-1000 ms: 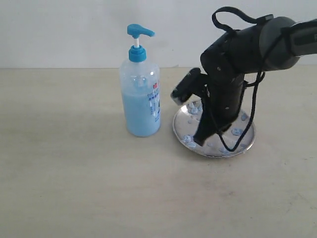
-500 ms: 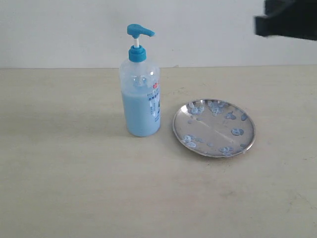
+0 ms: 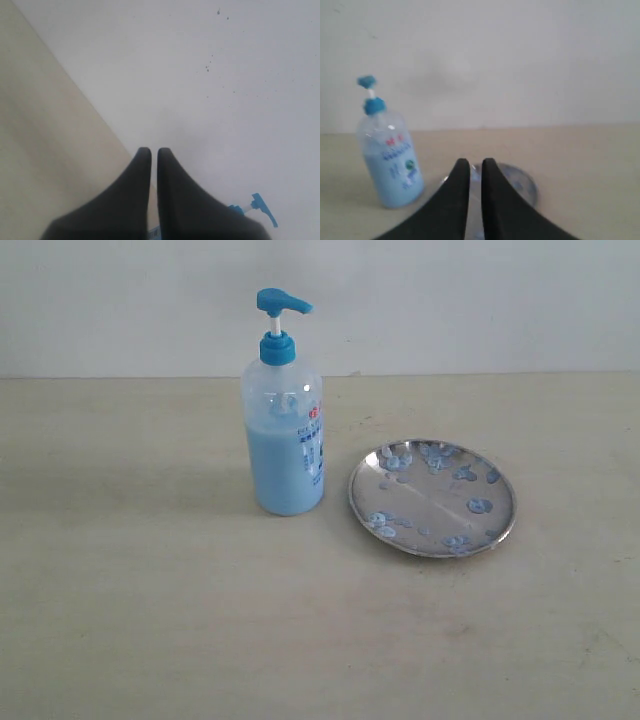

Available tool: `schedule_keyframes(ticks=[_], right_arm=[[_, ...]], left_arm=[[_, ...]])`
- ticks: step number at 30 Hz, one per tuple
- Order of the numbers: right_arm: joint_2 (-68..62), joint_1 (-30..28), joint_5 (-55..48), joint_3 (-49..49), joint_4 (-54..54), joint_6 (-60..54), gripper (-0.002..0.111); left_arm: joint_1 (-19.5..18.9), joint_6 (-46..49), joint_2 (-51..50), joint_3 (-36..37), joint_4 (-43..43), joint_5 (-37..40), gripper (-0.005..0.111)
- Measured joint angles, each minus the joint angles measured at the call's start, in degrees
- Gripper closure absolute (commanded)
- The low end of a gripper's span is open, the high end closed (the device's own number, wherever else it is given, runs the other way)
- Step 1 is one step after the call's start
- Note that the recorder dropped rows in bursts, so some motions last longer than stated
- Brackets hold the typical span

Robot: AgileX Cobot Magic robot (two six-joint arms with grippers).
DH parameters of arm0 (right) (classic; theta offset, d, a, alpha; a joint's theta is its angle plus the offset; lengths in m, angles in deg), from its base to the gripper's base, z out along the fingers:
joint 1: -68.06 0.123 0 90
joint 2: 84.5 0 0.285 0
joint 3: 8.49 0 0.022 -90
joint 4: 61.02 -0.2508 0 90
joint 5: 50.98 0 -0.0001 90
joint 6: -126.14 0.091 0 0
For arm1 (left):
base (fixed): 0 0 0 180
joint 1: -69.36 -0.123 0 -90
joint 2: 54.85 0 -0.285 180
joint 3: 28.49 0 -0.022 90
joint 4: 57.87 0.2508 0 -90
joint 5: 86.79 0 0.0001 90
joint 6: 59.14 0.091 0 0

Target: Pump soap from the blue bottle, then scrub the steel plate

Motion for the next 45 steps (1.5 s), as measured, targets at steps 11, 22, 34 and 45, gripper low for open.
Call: schedule_keyframes(ticks=[11,22,34,45], right_arm=[[0.35,0.0,-15.17,-3.75,-12.15,9.38,0.109],[0.35,0.0,-7.41,-3.75,-21.13,-2.71,0.109],[12.57,-1.3,-19.47,-5.19,-49.25,-59.63,0.109],[13.3,-3.4,-21.93,-5.21,-51.05,-59.22,0.109]], left_arm=[[0.0,0.0,0.0,0.0,16.84,0.31,0.102],[0.0,0.0,0.0,0.0,28.71,0.19,0.102],[0.0,0.0,0.0,0.12,29.38,0.09,0.102],[0.0,0.0,0.0,0.12,29.38,-0.02,0.102]])
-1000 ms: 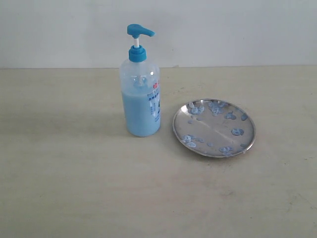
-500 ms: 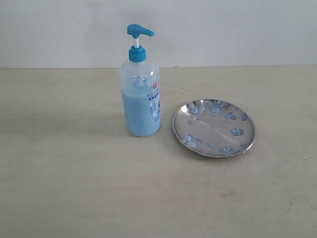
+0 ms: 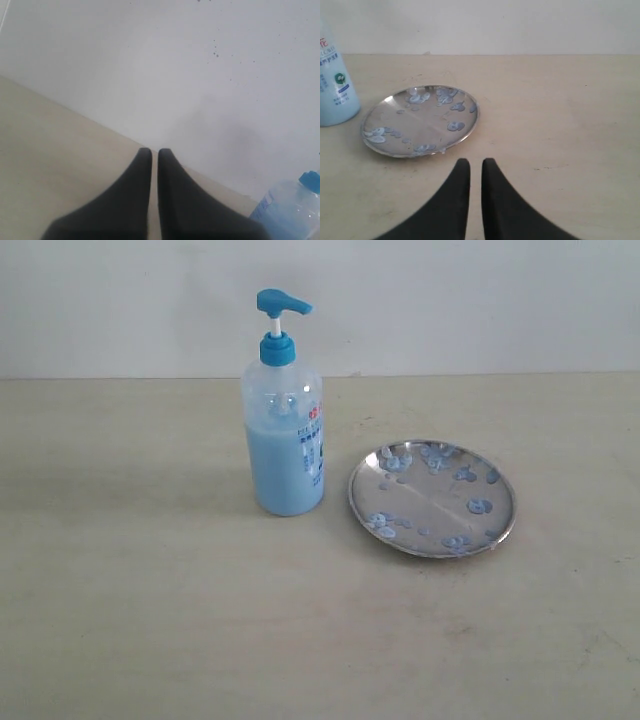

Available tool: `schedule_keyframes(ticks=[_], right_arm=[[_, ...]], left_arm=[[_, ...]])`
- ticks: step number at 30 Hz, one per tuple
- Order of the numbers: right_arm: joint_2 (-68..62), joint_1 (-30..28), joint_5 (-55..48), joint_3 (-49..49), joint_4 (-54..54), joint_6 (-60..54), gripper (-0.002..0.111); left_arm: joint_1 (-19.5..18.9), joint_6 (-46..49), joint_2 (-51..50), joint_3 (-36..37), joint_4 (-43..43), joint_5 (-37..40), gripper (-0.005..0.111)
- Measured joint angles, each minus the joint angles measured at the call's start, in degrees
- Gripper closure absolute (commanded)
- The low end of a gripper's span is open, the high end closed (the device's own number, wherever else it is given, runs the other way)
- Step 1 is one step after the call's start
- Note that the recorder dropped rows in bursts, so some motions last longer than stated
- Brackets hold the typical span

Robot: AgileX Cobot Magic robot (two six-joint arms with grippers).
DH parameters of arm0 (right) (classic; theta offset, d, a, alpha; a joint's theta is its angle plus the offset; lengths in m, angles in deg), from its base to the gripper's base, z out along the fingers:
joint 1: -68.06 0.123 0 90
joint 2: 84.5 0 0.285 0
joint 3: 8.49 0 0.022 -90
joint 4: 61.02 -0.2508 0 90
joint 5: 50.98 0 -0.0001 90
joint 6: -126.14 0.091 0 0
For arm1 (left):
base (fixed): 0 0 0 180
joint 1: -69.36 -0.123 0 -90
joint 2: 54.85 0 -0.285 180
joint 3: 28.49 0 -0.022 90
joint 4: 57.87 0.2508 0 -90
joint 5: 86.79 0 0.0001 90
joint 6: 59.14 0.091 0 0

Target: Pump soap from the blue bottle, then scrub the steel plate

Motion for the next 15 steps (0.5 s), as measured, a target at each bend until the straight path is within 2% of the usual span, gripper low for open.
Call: schedule_keyframes(ticks=[6,15], right_arm=[[0.09,0.0,-0.04,0.0,-5.81,-6.85,0.109],[0.09,0.0,0.52,0.0,-3.68,-7.86,0.109]], left_arm=[[0.0,0.0,0.0,0.0,0.0,0.0,0.102],[0.0,0.0,0.0,0.0,0.0,0.0,0.102]])
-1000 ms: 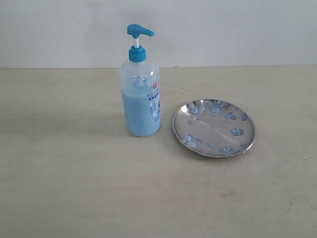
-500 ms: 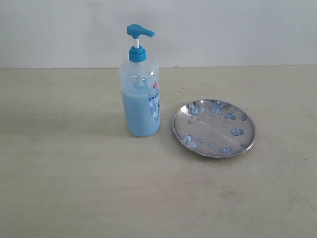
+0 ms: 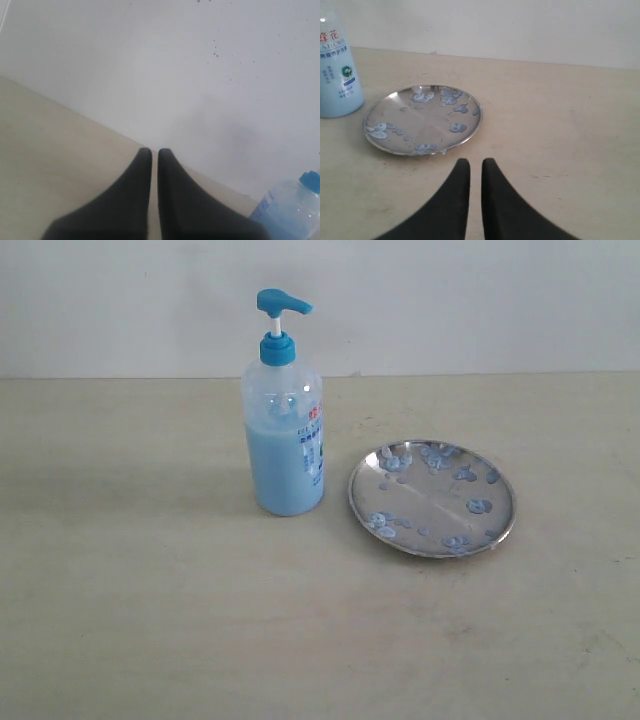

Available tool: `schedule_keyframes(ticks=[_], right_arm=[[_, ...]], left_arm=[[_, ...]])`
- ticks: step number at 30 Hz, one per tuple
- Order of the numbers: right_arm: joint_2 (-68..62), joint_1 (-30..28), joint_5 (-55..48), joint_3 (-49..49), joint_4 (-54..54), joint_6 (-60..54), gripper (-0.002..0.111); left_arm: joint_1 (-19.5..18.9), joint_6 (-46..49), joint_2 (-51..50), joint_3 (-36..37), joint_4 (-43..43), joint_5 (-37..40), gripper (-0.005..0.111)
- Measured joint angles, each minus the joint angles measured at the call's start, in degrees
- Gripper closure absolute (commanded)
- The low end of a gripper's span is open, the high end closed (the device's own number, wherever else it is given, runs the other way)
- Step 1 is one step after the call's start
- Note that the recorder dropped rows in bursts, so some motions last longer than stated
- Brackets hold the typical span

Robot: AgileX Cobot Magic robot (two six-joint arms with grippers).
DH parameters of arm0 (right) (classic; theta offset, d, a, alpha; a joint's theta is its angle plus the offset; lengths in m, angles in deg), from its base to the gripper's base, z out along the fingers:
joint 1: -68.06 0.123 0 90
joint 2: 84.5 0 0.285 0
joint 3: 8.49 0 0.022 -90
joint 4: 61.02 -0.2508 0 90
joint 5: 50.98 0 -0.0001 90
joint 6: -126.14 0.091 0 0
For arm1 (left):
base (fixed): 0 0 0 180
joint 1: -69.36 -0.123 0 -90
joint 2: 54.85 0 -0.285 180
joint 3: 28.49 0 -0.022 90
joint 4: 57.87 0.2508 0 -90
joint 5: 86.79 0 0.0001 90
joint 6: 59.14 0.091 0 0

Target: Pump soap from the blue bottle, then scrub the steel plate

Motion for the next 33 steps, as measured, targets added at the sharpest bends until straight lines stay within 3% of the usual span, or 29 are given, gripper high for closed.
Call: schedule_keyframes(ticks=[11,33], right_arm=[[0.0,-5.78,-0.39,0.0,0.21,1.79,0.109],[0.0,-5.93,-0.39,0.0,-0.32,1.91,0.109]], left_arm=[[0.0,0.0,0.0,0.0,0.0,0.0,0.102],[0.0,0.0,0.0,0.0,0.0,-0.2,0.102]])
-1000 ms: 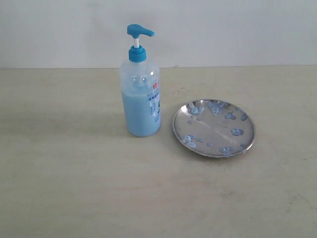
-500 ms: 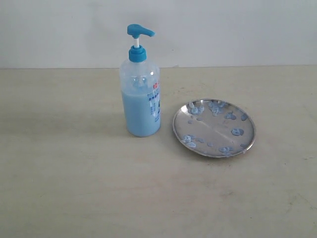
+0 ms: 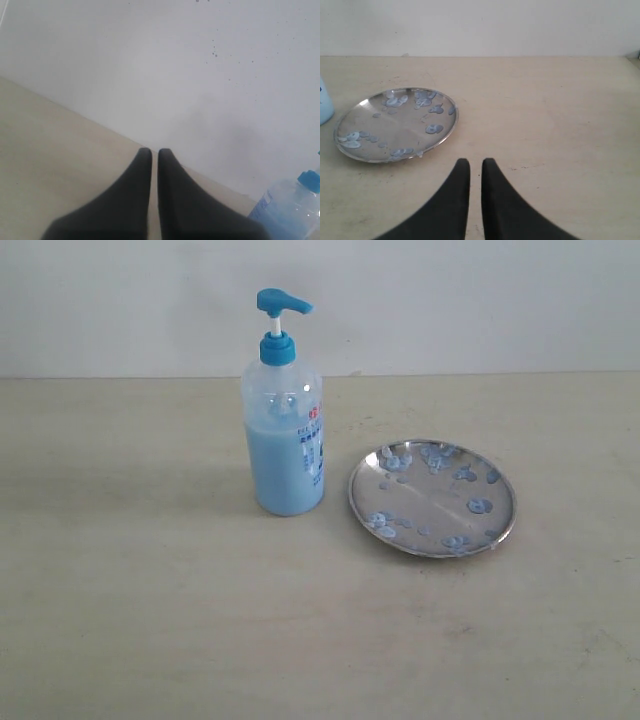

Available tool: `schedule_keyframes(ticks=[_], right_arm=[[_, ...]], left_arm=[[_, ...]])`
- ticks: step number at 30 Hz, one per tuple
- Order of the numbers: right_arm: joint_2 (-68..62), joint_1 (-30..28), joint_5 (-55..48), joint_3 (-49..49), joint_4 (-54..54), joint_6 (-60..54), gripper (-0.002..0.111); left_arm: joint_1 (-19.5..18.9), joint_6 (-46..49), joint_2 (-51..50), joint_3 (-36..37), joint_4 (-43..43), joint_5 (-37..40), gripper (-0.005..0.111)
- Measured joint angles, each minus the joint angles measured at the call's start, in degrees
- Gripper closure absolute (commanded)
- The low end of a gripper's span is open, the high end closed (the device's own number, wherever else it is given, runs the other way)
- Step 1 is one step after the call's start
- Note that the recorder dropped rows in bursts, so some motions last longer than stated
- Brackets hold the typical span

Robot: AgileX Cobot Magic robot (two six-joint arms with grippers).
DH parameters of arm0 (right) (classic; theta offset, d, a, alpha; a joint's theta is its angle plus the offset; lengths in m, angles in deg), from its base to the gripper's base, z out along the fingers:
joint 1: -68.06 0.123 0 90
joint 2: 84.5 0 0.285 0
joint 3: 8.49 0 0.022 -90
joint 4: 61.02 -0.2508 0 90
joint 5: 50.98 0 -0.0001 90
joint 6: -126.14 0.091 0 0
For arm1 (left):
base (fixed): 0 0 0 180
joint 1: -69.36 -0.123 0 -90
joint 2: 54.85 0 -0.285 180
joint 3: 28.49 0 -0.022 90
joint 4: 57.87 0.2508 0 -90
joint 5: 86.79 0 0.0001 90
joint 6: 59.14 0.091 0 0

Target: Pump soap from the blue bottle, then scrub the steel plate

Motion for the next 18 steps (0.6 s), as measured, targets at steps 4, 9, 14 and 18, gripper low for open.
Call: schedule_keyframes(ticks=[4,9,14,18], right_arm=[[0.0,0.0,0.0,0.0,0.0,0.0,0.109],[0.0,0.0,0.0,0.0,0.0,0.0,0.109],[0.0,0.0,0.0,0.0,-0.04,0.0,0.109],[0.0,0.0,0.0,0.0,-0.04,0.0,0.109]], left_arm=[[0.0,0.0,0.0,0.0,0.0,0.0,0.102],[0.0,5.07,0.0,0.0,-10.4,0.1,0.102],[0.0,35.51,0.0,0.0,-50.12,0.11,0.102],[0.0,64.79,0.0,0.0,-67.11,2.76,0.102]])
